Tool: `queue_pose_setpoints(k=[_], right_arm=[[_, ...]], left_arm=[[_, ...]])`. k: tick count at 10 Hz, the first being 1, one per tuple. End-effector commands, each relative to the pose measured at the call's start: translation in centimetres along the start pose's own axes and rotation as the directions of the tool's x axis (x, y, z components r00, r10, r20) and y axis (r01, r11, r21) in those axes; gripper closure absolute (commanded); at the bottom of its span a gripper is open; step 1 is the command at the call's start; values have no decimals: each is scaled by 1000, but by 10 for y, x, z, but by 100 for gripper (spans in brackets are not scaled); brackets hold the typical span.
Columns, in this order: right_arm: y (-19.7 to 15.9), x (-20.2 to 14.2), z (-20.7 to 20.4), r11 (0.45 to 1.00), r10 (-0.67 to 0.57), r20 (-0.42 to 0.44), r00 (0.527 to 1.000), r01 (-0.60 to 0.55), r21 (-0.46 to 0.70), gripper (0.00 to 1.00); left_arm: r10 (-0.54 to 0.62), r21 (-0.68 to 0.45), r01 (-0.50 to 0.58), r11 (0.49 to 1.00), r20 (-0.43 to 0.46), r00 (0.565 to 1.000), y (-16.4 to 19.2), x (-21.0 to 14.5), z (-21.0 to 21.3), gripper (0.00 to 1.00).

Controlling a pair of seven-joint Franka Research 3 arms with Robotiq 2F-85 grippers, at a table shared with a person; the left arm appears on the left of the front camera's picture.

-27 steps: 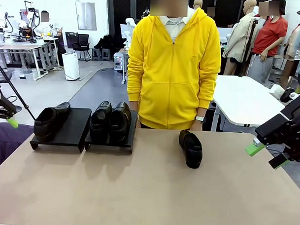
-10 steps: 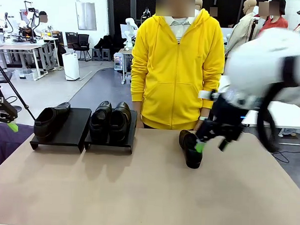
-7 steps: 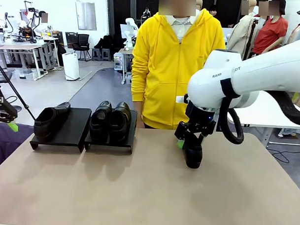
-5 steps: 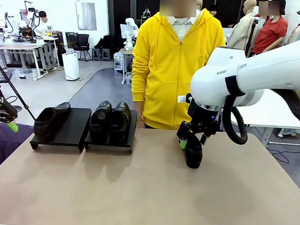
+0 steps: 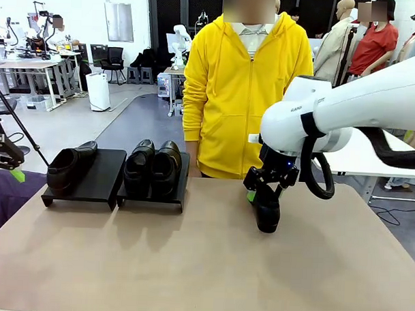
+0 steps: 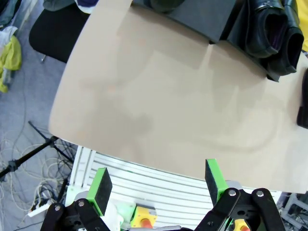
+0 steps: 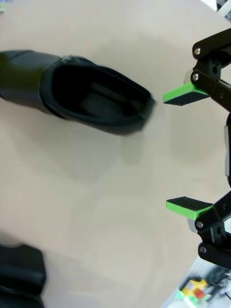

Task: Organize the shoes by placing them on the stand.
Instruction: Pick up one Shoe and place it in the middle of the table.

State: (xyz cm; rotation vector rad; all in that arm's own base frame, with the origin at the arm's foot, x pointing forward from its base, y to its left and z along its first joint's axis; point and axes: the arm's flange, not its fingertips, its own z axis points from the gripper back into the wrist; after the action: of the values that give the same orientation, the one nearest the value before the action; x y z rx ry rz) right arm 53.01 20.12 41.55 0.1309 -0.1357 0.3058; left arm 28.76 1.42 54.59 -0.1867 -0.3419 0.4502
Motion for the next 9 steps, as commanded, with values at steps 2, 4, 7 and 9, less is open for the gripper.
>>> queue_pose_setpoints(k=[2, 4, 7, 9], right_arm=[[1, 53, -21, 997, -34, -6, 999, 33, -66, 0], [-2, 73, -40, 995, -44, -23, 999, 42, -93, 0], [-6, 83, -66, 995, -82, -68, 994, 78, -58, 0], [-4, 85, -72, 994, -95, -75, 993, 90, -69, 0]], left_arm=[[-11, 8, 11, 1000, -2, 1000, 3, 0, 1, 0], [-11, 8, 11, 1000, -2, 1000, 3, 0, 1, 0], [-11, 8, 11, 1000, -2, 1000, 3, 0, 1, 0], [-11, 8, 11, 1000, -2, 1000, 3, 0, 1, 0]])
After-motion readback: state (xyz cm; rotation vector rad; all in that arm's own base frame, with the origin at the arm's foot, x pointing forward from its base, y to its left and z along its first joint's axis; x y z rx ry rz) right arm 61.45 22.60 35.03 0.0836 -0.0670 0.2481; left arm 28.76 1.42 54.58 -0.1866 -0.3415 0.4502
